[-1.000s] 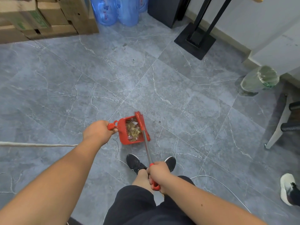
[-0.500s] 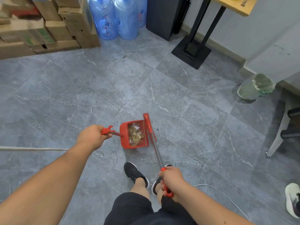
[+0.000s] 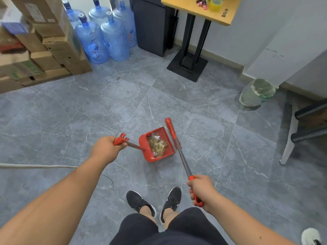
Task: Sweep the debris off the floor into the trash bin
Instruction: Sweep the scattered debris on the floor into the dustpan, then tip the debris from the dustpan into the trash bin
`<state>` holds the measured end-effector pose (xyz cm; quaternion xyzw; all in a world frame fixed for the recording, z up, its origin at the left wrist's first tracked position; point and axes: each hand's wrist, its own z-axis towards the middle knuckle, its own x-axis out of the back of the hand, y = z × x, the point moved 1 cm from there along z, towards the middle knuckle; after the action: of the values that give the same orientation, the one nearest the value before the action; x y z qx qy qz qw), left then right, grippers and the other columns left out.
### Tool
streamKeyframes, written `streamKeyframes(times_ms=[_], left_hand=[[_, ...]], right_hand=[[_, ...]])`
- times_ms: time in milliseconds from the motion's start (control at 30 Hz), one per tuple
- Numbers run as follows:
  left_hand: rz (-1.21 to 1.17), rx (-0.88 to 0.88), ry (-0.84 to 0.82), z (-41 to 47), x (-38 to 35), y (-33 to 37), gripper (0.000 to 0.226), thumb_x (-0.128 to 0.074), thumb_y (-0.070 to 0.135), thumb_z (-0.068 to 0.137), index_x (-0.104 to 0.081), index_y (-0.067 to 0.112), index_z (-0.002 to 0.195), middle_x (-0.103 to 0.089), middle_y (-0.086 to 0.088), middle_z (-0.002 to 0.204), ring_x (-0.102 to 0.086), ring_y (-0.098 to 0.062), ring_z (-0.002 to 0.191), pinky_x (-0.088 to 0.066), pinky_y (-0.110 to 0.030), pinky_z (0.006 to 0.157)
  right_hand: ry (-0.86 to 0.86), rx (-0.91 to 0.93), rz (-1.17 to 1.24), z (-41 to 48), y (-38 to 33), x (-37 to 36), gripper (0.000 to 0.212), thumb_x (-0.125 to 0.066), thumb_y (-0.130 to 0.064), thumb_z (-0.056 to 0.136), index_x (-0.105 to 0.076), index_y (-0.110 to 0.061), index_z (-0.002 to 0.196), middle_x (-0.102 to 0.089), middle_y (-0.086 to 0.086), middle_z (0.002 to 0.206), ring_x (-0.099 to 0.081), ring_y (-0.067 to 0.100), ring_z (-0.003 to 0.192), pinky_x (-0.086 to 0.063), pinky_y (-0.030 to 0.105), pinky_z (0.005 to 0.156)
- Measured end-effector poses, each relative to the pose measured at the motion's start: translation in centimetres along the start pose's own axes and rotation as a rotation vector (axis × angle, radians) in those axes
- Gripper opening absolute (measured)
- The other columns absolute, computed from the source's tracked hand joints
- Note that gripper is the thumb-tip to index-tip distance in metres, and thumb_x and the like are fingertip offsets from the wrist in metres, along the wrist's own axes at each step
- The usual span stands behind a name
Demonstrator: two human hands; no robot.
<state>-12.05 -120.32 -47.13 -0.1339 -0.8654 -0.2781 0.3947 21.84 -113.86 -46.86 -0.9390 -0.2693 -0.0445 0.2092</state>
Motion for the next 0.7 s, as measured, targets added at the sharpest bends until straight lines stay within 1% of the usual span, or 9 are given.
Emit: streamKeyframes(times_ms=[67, 100, 133, 200, 300, 400, 467, 533, 700], left_hand=[[-0.007, -0.033, 0.003, 0.0, -0.3, 2.9, 0.03, -0.069, 0.052, 0.088, -0.072, 0.022, 0.083, -0.067, -0.005, 0.068, -0.063, -0.023, 0.065, -0.044, -0.034, 0.06], [-0.007, -0.051, 0.002, 0.0, -0.5, 4.5, 0.031, -0.069, 0.052, 0.088, -0.072, 0.022, 0.085, -0.067, -0.005, 0.069, -0.063, -0.022, 0.065, -0.044, -0.033, 0.059], [-0.001, -0.069, 0.001, -0.1, -0.7, 6.1, 0.031, -0.069, 0.052, 0.088, -0.071, 0.021, 0.083, -0.066, -0.005, 0.066, -0.062, -0.023, 0.063, -0.043, -0.033, 0.058], [0.001, -0.103, 0.008, -0.2, -1.1, 9.4, 0.035, -0.069, 0.05, 0.088, -0.064, 0.02, 0.073, -0.06, -0.004, 0.061, -0.058, -0.023, 0.059, -0.04, -0.032, 0.055], [-0.028, -0.145, 0.024, -0.2, -1.7, 14.5, 0.038, -0.07, 0.047, 0.089, -0.057, 0.019, 0.067, -0.058, -0.004, 0.06, -0.055, -0.023, 0.057, -0.038, -0.032, 0.054], [0.019, -0.215, 0.038, -0.4, -2.3, 19.4, 0.035, -0.069, 0.047, 0.09, -0.061, 0.018, 0.07, -0.061, -0.005, 0.063, -0.056, -0.021, 0.059, -0.039, -0.032, 0.055], [0.041, -0.259, 0.056, -0.6, -2.5, 22.7, 0.035, -0.067, 0.047, 0.09, -0.062, 0.02, 0.07, -0.062, -0.005, 0.064, -0.056, -0.019, 0.059, -0.038, -0.031, 0.053], [0.035, -0.303, 0.066, -0.6, -2.9, 25.8, 0.035, -0.066, 0.047, 0.091, -0.063, 0.02, 0.07, -0.063, -0.005, 0.063, -0.057, -0.02, 0.059, -0.041, -0.032, 0.055], [0.085, -0.427, 0.086, -0.2, -3.5, 33.0, 0.034, -0.064, 0.051, 0.09, -0.065, 0.024, 0.069, -0.064, -0.004, 0.063, -0.06, -0.021, 0.06, -0.042, -0.03, 0.054]], right_hand=[[0.015, 0.017, 0.007, 0.4, -0.4, 2.1, 0.016, -0.046, 0.001, 0.093, -0.06, -0.002, 0.099, -0.043, 0.01, 0.065, -0.038, 0.015, 0.041, -0.025, 0.025, 0.045], [0.023, 0.024, 0.015, 0.6, -0.5, 3.3, 0.016, -0.046, 0.001, 0.093, -0.06, -0.003, 0.099, -0.042, 0.01, 0.064, -0.037, 0.015, 0.042, -0.025, 0.025, 0.045], [0.031, 0.029, 0.025, 0.9, -0.6, 4.4, 0.015, -0.046, 0.0, 0.093, -0.06, -0.003, 0.098, -0.042, 0.009, 0.063, -0.037, 0.016, 0.042, -0.025, 0.025, 0.045], [0.047, 0.038, 0.064, 1.3, -0.7, 7.0, 0.015, -0.046, 0.001, 0.092, -0.058, -0.007, 0.09, -0.041, 0.008, 0.061, -0.036, 0.017, 0.042, -0.025, 0.023, 0.044], [0.073, 0.053, 0.14, 1.8, -1.1, 10.6, 0.016, -0.046, 0.0, 0.091, -0.057, -0.011, 0.087, -0.041, 0.008, 0.061, -0.035, 0.017, 0.042, -0.024, 0.023, 0.045], [0.107, 0.086, 0.197, 1.9, -1.5, 13.9, 0.019, -0.047, 0.001, 0.089, -0.049, -0.015, 0.079, -0.038, 0.007, 0.059, -0.034, 0.017, 0.041, -0.022, 0.022, 0.045], [0.138, 0.092, 0.239, 1.9, -1.8, 16.0, 0.018, -0.048, 0.001, 0.09, -0.05, -0.015, 0.082, -0.039, 0.007, 0.059, -0.034, 0.017, 0.041, -0.023, 0.02, 0.044], [0.165, 0.096, 0.28, 1.9, -2.2, 18.0, 0.016, -0.048, 0.0, 0.091, -0.052, -0.015, 0.084, -0.04, 0.007, 0.06, -0.035, 0.017, 0.041, -0.023, 0.019, 0.044], [0.231, 0.112, 0.364, 1.9, -3.8, 22.3, 0.019, -0.049, 0.002, 0.091, -0.048, -0.015, 0.082, -0.04, 0.007, 0.056, -0.036, 0.016, 0.037, -0.022, 0.018, 0.044]])
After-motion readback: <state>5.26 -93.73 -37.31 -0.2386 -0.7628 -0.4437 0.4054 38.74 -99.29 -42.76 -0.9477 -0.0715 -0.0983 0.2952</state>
